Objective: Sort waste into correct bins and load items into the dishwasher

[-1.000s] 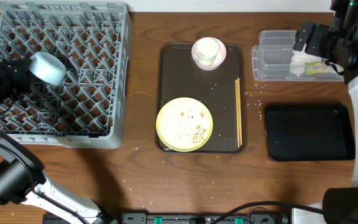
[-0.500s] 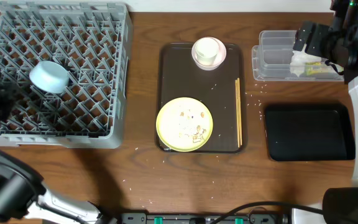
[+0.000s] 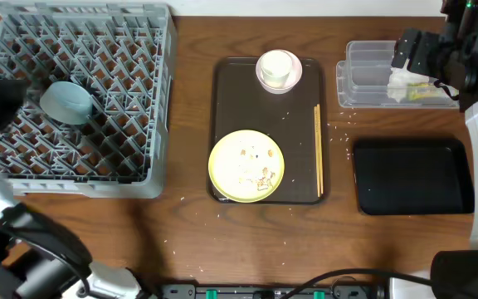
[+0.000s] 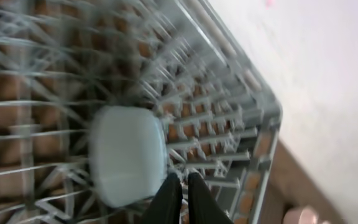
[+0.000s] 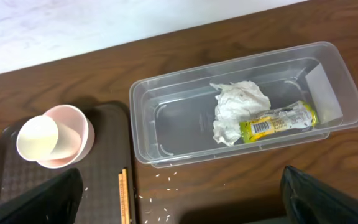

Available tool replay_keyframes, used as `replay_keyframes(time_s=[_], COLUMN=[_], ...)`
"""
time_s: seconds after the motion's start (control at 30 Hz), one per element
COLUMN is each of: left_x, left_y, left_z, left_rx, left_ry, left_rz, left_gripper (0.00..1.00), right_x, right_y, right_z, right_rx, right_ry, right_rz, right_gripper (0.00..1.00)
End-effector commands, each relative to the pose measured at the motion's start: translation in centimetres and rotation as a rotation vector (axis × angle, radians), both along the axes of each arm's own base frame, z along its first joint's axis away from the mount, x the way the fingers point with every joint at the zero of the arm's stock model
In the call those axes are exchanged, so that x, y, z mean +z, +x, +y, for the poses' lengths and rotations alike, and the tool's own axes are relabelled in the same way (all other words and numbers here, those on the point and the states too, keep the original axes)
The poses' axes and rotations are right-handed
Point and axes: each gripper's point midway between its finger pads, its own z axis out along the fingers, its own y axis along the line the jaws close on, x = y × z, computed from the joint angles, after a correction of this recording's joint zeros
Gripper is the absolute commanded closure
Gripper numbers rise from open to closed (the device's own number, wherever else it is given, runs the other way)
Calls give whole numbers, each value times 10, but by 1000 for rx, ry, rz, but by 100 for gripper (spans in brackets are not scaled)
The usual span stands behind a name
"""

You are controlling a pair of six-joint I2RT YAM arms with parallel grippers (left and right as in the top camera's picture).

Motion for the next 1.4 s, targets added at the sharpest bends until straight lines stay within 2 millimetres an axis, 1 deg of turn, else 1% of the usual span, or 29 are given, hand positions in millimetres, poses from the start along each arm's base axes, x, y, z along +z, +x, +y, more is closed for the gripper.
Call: replay_keyframes(time_s=[0.0, 0.13, 0.23, 0.43, 0.63, 0.83, 0.87, 0.9, 0.97, 1.07, 1.17, 1.27, 1.37], left_x=[-26, -43, -51, -63, -86, -88, -88, -86, -81, -57, -39, -40, -55], left_y=[16, 26, 28, 22, 16, 9, 9, 11, 19, 36, 47, 53, 51], left_z=[-6, -19, -19, 0, 10, 21, 22, 18, 5, -21, -38, -52, -47], left_rx=[12, 4, 29, 83, 88, 114, 118, 107, 53, -45, -111, -176, -140], left_ry=[216, 364, 429, 464, 431, 421, 414, 398, 346, 275, 286, 350, 402], left_rz=[141, 241, 291, 347, 399, 409, 406, 392, 336, 198, 123, 126, 203], left_gripper=[92, 92, 90, 90, 90, 90, 92, 92, 92, 93, 93, 92, 92], right_x=[1, 1, 1, 1, 1, 1, 1, 1, 1, 1, 1, 1, 1], right_y=[1, 1, 1, 1, 1, 1, 1, 1, 1, 1, 1, 1, 1], right_z=[-3, -3, -3, -3, -3, -3, -3, -3, -3, -3, -3, -3, -3], right_rx=[-15, -15, -15, -15, -15, -15, -15, -15, -15, -15, -15, -15, -15], right_ry=[5, 5, 5, 5, 5, 5, 5, 5, 5, 5, 5, 5, 5], right_rz=[-3, -3, -3, -3, -3, -3, -3, -3, -3, -3, -3, -3, -3], right_gripper=[1, 1, 1, 1, 1, 1, 1, 1, 1, 1, 1, 1, 1])
